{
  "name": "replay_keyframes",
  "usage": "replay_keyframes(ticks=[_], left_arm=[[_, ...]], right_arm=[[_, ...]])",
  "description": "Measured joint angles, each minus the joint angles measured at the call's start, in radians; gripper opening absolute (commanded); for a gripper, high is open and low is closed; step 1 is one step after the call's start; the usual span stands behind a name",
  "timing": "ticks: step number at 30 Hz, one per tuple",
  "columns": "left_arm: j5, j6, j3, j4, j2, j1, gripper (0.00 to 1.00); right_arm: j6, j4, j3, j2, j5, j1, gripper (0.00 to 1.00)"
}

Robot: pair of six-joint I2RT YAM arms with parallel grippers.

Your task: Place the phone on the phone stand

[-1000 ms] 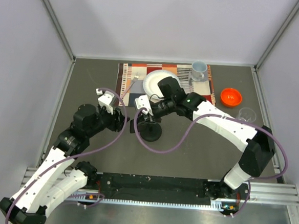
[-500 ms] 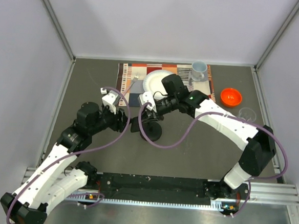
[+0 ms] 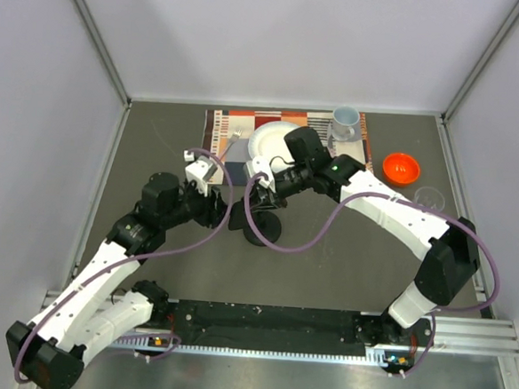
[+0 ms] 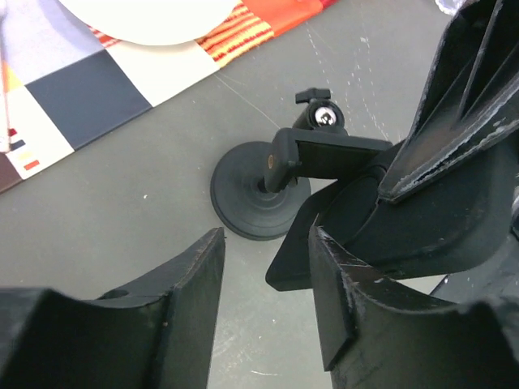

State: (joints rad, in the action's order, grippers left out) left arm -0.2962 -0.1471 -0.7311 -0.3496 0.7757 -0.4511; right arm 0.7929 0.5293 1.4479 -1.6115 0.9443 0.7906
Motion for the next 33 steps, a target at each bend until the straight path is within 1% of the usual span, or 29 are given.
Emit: replay_keyframes(ticks=[5, 6, 8, 14, 15, 16, 17, 21, 26, 28, 29, 31, 33], left_arm=[[-0.058, 0.026, -0.016, 0.011, 0.088, 0.000, 0.48], [-0.063, 0.029, -0.019, 0.017, 0.101, 0.001, 0.45], [-0.069, 0.037, -0.019, 0.035, 0.125, 0.001, 0.44], [-0.090, 0.045, 0.019, 0.135, 0.130, 0.001, 0.43], [-0.097, 0.046, 0.023, 0.147, 0.133, 0.001, 0.42], [-0.101, 0.047, 0.024, 0.154, 0.137, 0.001, 0.37], [-0.109, 0.048, 0.024, 0.166, 0.147, 0.001, 0.36], [-0.148, 0.050, 0.024, 0.190, 0.200, 0.001, 0.37], [-0.161, 0.063, 0.029, 0.212, 0.210, 0.001, 0.40], [-0.160, 0.064, 0.030, 0.219, 0.216, 0.001, 0.36], [-0.160, 0.064, 0.030, 0.225, 0.220, 0.001, 0.26], [-0.160, 0.056, 0.030, 0.242, 0.230, -0.002, 0.21], [-0.154, 0.059, 0.030, 0.253, 0.235, -0.007, 0.14]], right_arm=[[0.000, 0.011, 0.000, 0.000, 0.001, -0.002, 0.00], [0.001, 0.011, 0.000, 0.000, 0.002, -0.002, 0.00], [0.000, 0.012, 0.000, 0.000, 0.002, -0.002, 0.00], [0.002, 0.011, 0.000, 0.000, 0.004, -0.002, 0.00], [0.002, 0.012, 0.000, 0.000, 0.004, -0.002, 0.00], [0.002, 0.013, 0.000, 0.000, 0.005, -0.002, 0.00], [0.002, 0.014, 0.000, 0.000, 0.007, -0.002, 0.00], [0.005, 0.019, -0.001, 0.000, 0.008, -0.003, 0.00], [0.008, 0.025, -0.001, 0.000, 0.015, -0.004, 0.00], [0.008, 0.025, -0.001, 0.000, 0.016, -0.004, 0.00], [0.008, 0.025, -0.001, 0.000, 0.016, -0.005, 0.00], [0.011, 0.023, -0.001, 0.000, 0.014, -0.008, 0.00], [0.013, 0.015, -0.004, 0.000, 0.015, -0.008, 0.00]])
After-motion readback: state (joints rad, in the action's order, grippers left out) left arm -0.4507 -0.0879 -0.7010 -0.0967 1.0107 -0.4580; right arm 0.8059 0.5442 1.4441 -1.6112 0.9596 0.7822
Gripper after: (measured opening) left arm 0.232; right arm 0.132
